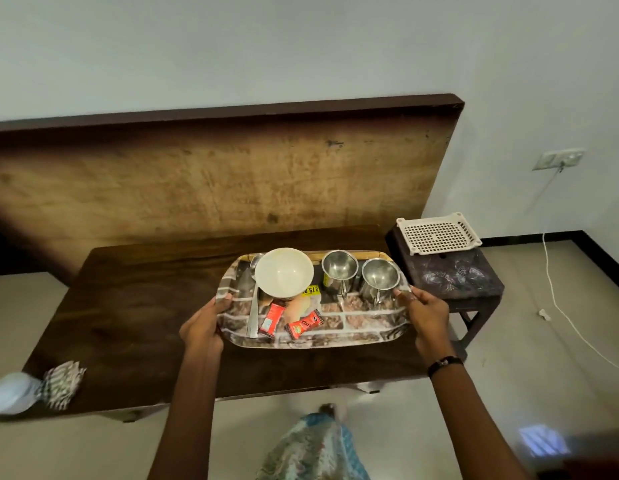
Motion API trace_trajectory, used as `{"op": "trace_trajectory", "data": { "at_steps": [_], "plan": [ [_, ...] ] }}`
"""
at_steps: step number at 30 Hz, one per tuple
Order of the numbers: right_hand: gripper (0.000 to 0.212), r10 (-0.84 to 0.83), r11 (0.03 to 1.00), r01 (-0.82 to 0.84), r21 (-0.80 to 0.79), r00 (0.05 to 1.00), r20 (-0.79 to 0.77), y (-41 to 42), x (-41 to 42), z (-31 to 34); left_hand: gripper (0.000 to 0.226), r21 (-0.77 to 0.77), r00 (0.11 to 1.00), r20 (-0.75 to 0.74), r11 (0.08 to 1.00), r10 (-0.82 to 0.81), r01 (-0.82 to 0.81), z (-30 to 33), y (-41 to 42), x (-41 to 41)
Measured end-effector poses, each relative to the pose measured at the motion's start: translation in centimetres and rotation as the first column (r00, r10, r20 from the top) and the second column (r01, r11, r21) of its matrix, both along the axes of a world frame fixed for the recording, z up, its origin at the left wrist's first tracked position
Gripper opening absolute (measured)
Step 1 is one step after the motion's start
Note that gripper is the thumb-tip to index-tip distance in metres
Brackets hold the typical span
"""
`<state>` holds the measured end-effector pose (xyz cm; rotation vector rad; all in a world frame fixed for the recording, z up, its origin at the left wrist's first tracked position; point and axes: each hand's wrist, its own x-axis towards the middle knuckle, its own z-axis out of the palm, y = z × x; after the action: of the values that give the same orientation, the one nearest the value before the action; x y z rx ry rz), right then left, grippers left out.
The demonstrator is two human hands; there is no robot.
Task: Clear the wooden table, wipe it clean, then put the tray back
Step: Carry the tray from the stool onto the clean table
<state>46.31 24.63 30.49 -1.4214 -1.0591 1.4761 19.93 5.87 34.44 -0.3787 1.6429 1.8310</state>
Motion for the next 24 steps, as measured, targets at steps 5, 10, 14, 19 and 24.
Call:
{"op": "trace_trajectory", "data": {
  "at_steps": [5,10,14,19,24],
  "plan": [
    [0.030,0.058,0.998,-0.058,-0.014,0.998,0.011,-2.4,-4.3,-0.7,0.042,0.018,0.999,0.047,1.000,-0.001,0.000,-1.8,-4.0,-4.8],
    [0.035,0.077,0.994,-0.071,-0.082,0.995,0.066,-3.7,-10.0,-3.6,0.033,0.015,0.992,0.109,0.998,-0.067,0.066,-4.4,-6.8,-10.0],
    [0.037,0.091,0.983,-0.066,-0.170,0.985,0.145,-5.2,-14.8,-7.3,0.036,-0.032,0.974,0.202,0.994,-0.100,0.109,-7.7,-8.8,-15.3],
    [0.033,0.080,0.966,-0.031,-0.256,0.980,0.184,-7.4,-21.2,-11.4,0.038,-0.131,0.960,0.264,0.982,-0.095,0.133,-10.9,-10.2,-21.7],
    [0.027,0.069,0.957,0.006,-0.291,0.967,0.245,-8.7,-26.0,-14.0,0.033,-0.214,0.943,0.307,0.956,-0.129,0.201,-14.0,-10.0,-26.5]
  ]
}}
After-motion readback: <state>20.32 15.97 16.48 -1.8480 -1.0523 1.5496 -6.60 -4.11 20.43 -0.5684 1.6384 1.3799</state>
